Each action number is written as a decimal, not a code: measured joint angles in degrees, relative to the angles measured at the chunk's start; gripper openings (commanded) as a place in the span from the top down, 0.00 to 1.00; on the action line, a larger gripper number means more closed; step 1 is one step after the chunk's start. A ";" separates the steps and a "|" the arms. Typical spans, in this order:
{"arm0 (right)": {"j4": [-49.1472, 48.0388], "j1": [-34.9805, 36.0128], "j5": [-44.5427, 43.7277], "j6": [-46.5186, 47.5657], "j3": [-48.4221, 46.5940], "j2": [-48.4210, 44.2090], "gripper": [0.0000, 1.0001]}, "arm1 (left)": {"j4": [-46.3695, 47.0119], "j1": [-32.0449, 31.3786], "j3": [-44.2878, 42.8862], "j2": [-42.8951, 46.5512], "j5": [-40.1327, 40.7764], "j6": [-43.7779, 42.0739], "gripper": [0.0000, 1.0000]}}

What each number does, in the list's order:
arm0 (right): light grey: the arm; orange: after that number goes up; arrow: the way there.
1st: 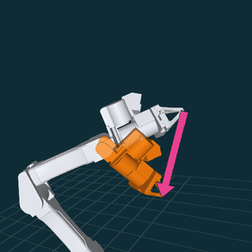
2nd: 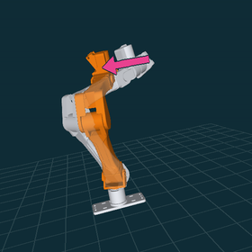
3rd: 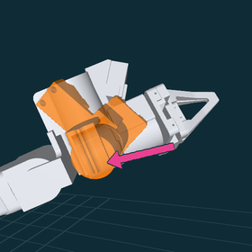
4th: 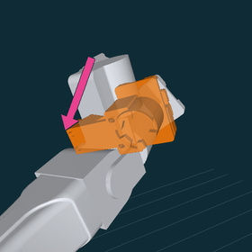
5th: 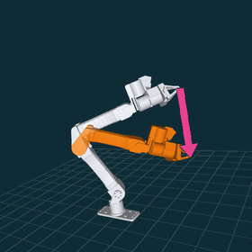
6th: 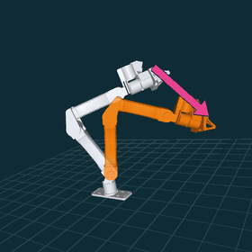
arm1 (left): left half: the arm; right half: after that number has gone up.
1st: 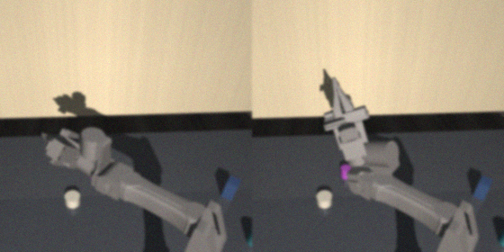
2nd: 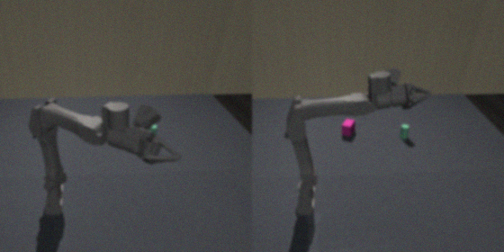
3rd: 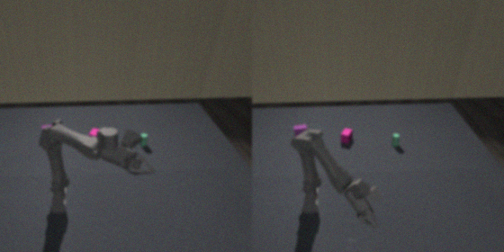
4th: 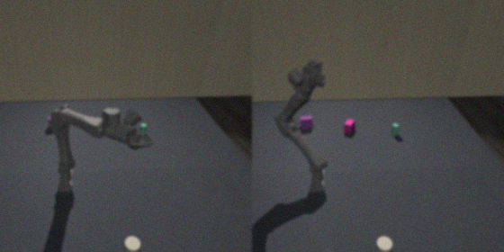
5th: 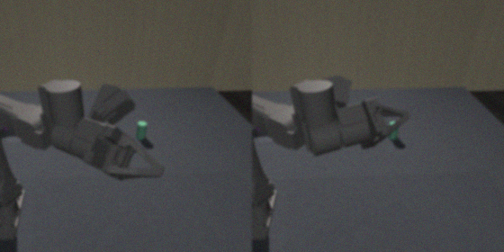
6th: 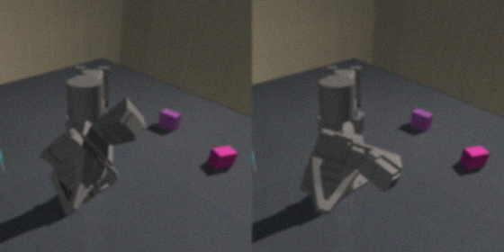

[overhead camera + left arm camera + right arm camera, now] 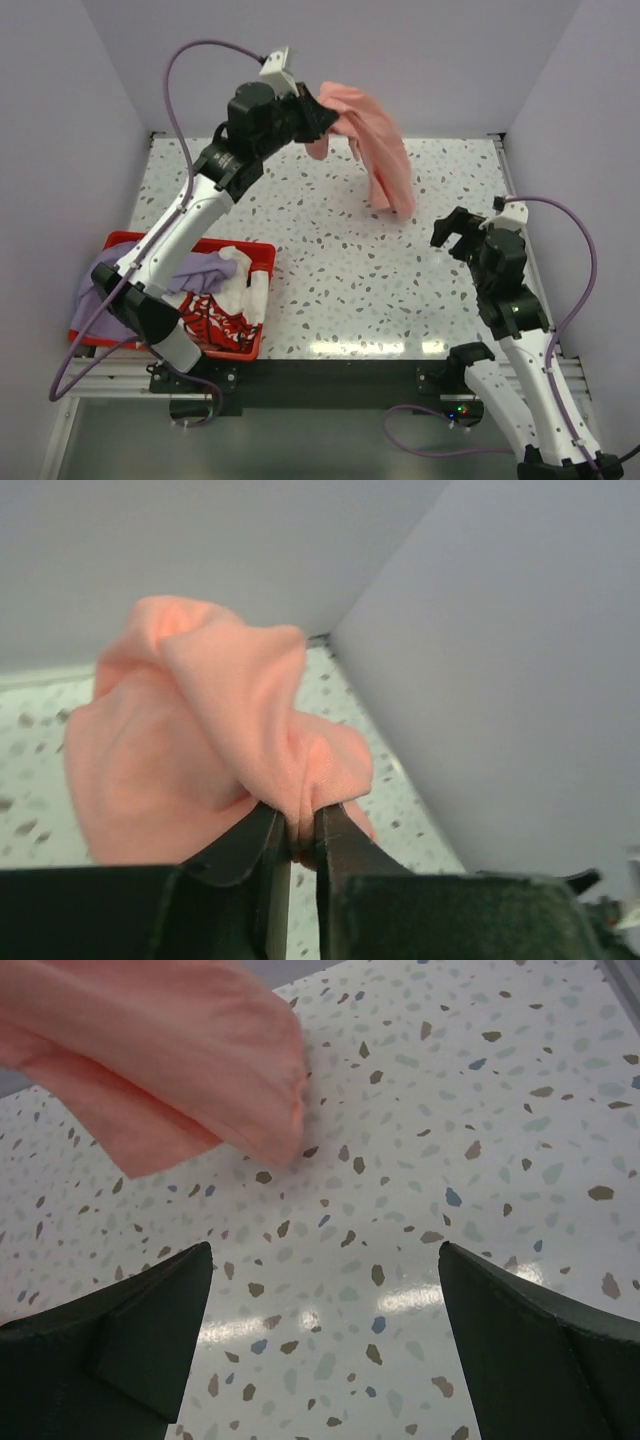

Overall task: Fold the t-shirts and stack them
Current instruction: Move the tshirt to the center of the board, then flatten the tshirt out

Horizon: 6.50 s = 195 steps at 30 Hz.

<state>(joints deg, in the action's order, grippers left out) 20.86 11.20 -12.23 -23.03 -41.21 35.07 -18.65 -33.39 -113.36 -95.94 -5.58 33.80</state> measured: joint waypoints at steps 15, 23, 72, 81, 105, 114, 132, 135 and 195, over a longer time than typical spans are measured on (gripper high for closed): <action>10.27 0.00 -9.29 -5.51 -2.54 11.37 0.01 | -1.95 9.46 46.58 10.67 20.76 7.13 0.00; 16.04 0.00 -7.41 -9.18 -2.14 17.09 0.01 | -1.51 4.72 49.92 8.09 16.37 7.30 0.02; 11.98 -0.02 1.68 -8.55 2.34 37.05 0.28 | 1.79 -0.39 51.41 -4.83 14.19 10.10 1.00; 8.17 -0.02 2.99 -6.82 1.90 44.52 0.64 | 1.62 -0.39 51.43 -4.66 14.43 9.46 1.00; 9.62 -0.02 -8.74 -0.26 -26.62 29.27 1.00 | 1.14 -0.39 30.64 1.38 19.39 -0.55 1.00; 9.86 0.04 -11.32 4.74 -37.66 21.29 1.00 | 4.70 -0.52 29.14 15.96 20.00 -4.07 1.00; 15.65 0.22 -9.84 8.11 -53.88 14.16 1.00 | 9.27 -0.66 32.09 33.33 9.49 -5.38 0.94; 15.61 0.00 -14.97 9.20 -52.43 17.88 1.00 | 9.27 -0.44 32.54 29.31 10.12 -4.85 0.97; 31.04 12.48 5.90 -6.67 -12.26 29.70 0.03 | 2.89 9.94 46.88 5.35 14.99 1.57 1.00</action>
<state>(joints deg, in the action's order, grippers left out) 51.90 23.68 -6.33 -29.69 -53.47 64.77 -15.77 -23.44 -66.48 -90.59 9.41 35.38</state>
